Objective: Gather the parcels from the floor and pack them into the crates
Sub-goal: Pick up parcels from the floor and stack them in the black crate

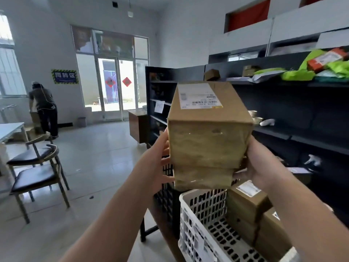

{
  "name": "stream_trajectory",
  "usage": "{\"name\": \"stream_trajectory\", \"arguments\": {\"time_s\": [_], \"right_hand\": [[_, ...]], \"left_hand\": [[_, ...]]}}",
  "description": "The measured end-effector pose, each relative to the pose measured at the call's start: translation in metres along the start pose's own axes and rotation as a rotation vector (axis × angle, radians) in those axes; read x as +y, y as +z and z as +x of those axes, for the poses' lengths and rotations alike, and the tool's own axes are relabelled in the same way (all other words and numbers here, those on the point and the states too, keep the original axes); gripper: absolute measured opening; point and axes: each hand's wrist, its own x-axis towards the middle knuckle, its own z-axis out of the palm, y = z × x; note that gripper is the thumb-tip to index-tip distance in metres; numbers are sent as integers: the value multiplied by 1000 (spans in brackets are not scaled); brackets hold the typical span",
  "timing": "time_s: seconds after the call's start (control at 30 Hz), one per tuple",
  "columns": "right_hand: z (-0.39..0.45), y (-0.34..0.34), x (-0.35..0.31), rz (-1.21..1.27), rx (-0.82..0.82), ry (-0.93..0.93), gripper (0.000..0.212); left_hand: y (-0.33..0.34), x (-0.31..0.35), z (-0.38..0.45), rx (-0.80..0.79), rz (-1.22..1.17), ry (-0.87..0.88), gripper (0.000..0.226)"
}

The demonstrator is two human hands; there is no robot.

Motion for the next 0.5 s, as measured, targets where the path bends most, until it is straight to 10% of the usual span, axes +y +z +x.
{"name": "stream_trajectory", "arguments": {"time_s": [0.5], "right_hand": [[208,67,64,88,145,139,46]], "left_hand": [[-77,-19,231,19,11,-170,46]]}}
